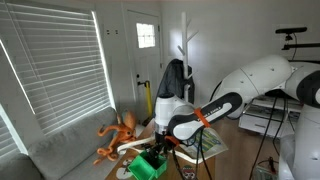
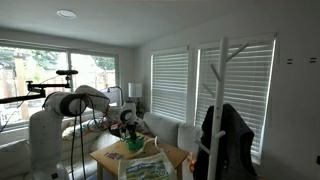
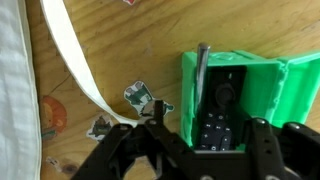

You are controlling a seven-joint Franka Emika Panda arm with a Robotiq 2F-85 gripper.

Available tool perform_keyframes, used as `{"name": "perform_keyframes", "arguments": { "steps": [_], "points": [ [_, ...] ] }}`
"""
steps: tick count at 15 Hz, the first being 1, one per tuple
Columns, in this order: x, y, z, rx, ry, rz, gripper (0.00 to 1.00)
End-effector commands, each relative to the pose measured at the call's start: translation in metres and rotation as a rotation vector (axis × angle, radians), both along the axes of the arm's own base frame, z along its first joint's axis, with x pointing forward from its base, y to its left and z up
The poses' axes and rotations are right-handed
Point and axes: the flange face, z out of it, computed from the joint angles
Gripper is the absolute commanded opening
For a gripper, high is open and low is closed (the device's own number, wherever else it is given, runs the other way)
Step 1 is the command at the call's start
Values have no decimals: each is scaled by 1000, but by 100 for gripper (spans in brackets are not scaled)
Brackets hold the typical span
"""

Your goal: Pick up the green lunch box and put it on the tote bag

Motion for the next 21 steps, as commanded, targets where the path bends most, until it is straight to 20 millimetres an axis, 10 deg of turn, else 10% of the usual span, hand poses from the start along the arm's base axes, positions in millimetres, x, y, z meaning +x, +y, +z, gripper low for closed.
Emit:
{"name": "perform_keyframes", "arguments": {
  "steps": [1,8,12,21],
  "points": [
    [10,0,-11,-24,-48,-5,43],
    [9,1,-11,-5,-78,-12,2],
    [2,-5,0,17,-81,-32,1],
    [-29,-38,103,150,-216,-245,2]
  ]
}}
